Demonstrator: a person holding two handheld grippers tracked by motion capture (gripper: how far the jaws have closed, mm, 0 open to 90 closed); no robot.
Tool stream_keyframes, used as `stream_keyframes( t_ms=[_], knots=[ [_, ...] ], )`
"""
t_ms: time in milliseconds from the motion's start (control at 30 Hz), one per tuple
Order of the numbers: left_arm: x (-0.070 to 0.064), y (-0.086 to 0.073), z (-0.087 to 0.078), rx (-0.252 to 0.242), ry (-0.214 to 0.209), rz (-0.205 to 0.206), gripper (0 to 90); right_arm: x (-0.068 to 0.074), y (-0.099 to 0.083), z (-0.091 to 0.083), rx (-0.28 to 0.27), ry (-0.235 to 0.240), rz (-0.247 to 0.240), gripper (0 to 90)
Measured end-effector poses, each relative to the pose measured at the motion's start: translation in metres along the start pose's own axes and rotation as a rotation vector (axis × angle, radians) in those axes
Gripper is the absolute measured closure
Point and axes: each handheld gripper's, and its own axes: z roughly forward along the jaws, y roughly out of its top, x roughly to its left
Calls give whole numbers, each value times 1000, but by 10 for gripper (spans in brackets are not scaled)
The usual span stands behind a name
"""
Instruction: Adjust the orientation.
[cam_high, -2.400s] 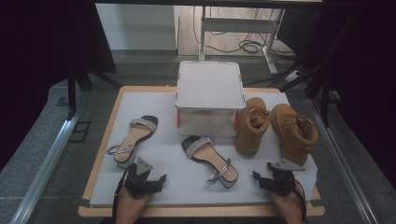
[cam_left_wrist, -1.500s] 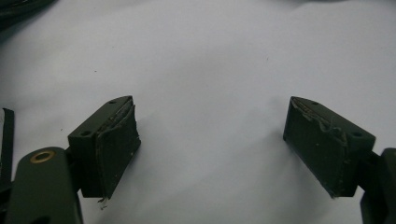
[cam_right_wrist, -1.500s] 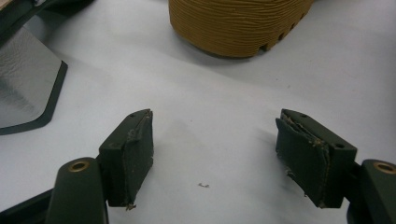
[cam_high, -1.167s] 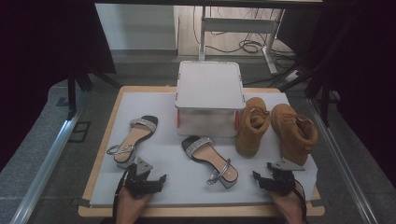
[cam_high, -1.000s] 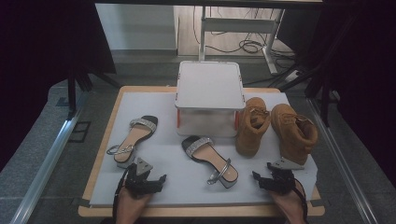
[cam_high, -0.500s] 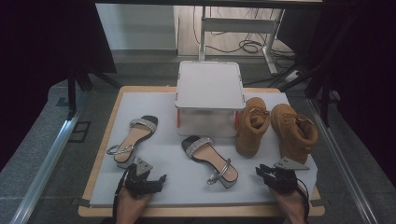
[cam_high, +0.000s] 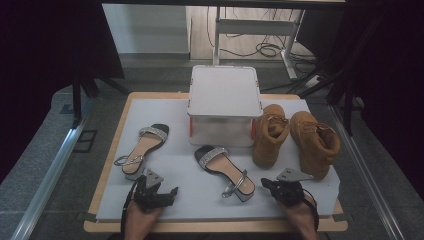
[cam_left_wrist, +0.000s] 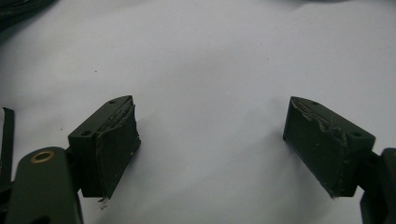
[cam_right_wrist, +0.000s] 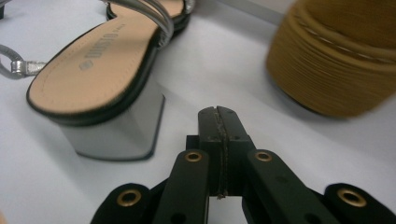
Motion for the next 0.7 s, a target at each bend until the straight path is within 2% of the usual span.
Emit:
stream_keyframes(
  t_ms=[267, 300, 433, 467, 700],
  knots=[
    [0, 0, 0, 0, 0, -1, 173, 3, 12, 24, 25, 42, -34, 900],
    [0, 0, 0, -1, 0, -1, 173, 5, 12, 28, 26, 60, -42, 900],
    [0, 0, 0, -1, 0, -1, 174, 12, 12, 29, 23, 79, -69, 900],
    [0, 0, 0, -1, 0, -1, 174, 14, 12, 28, 20, 71, -77, 900],
    [0, 0, 0, -1, 1, -1, 174, 20, 10, 28, 16, 104, -67, 900]
  ],
)
